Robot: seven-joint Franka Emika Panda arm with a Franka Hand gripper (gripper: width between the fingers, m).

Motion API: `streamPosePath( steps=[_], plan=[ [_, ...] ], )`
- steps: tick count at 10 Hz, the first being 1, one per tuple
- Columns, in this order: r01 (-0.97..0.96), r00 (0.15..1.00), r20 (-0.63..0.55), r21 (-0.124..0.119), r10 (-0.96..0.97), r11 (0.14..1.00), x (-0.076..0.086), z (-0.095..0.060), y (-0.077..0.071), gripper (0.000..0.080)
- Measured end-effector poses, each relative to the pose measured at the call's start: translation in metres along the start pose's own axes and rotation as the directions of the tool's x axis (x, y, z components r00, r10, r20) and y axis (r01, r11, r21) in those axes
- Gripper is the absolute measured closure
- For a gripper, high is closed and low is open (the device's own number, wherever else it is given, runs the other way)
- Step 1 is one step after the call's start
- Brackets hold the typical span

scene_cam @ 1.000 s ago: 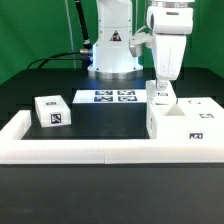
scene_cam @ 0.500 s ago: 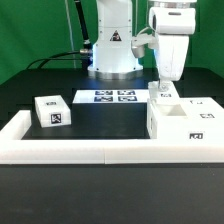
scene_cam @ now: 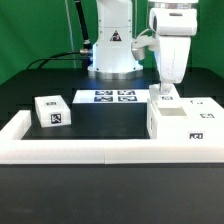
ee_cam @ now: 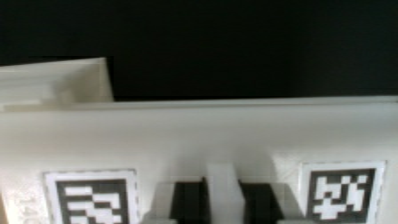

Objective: Assemble cabinet

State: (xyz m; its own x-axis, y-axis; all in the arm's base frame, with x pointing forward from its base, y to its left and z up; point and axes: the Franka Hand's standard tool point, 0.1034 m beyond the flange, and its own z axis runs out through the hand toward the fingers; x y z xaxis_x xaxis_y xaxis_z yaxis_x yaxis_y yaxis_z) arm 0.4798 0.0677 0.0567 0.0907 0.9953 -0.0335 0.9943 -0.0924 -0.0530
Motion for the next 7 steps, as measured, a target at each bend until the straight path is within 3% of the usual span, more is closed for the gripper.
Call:
streamPosePath(
  steps=[5,7],
  plan=[
    [0.047,0.999,-0.012,-0.026,-0.047,0.999,-0.001,-0.001,0.033,0.0729],
    [0.053,0.999,-0.012,-0.027,-0.053,0.998,-0.001,-0.001,0.038,0.0729]
  ],
)
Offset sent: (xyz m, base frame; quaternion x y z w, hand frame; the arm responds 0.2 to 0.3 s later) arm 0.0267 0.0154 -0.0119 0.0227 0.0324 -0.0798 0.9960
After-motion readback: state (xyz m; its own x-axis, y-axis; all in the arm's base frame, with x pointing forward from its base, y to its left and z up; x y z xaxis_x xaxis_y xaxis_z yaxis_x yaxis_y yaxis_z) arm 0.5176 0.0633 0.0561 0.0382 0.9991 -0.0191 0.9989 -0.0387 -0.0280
